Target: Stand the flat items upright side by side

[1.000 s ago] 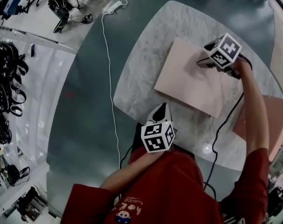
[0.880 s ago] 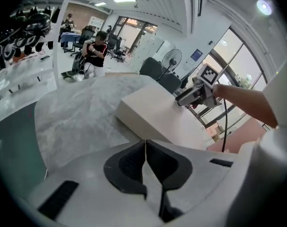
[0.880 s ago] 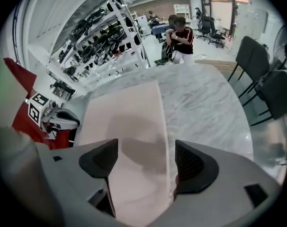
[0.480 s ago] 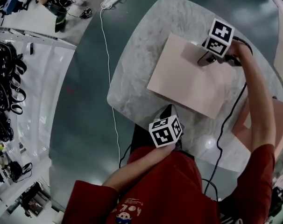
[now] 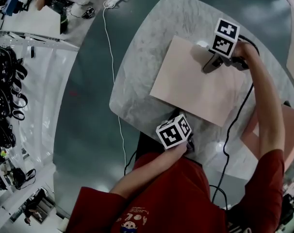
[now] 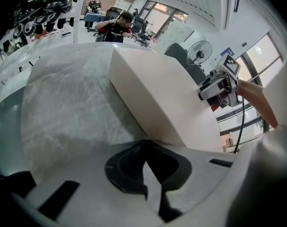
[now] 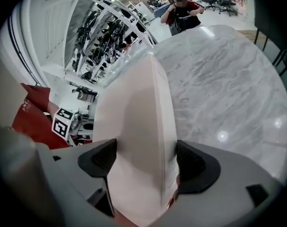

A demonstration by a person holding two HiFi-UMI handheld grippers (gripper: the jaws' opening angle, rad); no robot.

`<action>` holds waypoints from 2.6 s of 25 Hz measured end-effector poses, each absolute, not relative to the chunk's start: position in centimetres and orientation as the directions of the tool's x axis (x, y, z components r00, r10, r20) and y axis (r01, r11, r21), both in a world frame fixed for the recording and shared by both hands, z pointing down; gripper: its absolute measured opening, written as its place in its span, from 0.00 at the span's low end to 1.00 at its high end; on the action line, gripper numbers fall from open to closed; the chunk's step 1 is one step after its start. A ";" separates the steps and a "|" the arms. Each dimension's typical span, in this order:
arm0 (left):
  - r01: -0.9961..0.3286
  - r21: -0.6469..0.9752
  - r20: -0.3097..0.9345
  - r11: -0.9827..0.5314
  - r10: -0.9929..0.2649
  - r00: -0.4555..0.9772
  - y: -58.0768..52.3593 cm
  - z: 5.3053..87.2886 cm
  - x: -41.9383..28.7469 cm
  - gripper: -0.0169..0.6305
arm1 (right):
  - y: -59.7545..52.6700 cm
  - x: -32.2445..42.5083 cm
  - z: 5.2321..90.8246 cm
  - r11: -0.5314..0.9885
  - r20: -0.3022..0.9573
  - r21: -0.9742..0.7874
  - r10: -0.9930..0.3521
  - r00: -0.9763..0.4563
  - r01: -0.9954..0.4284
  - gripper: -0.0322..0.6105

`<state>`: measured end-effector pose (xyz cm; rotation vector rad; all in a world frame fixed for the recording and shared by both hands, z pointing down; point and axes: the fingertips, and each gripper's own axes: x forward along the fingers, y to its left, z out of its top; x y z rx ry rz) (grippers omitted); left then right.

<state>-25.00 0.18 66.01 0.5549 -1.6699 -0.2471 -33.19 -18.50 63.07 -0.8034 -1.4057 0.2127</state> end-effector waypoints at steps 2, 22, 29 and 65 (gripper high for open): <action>-0.210 0.460 0.870 0.863 -0.485 -0.088 0.2 66.1 -25.0 0.03 | -18.5 -33.2 63.2 0.723 0.785 -0.617 0.591 0.184 0.310 0.62; -0.215 0.435 0.875 0.874 -0.467 -0.127 3.0 65.9 -27.7 0.03 | -17.2 -31.8 58.7 0.756 0.814 -0.556 0.579 0.044 0.345 0.62; -0.203 0.448 0.859 0.871 -0.482 -0.173 4.9 65.8 -31.9 0.03 | -16.3 -31.1 56.9 0.772 0.779 -0.563 0.615 -0.120 0.295 0.61; -0.248 0.570 0.783 0.783 -0.609 -0.122 6.0 66.1 -37.8 0.03 | -11.7 -34.0 53.8 0.491 0.402 -0.871 0.687 -0.606 -0.021 0.57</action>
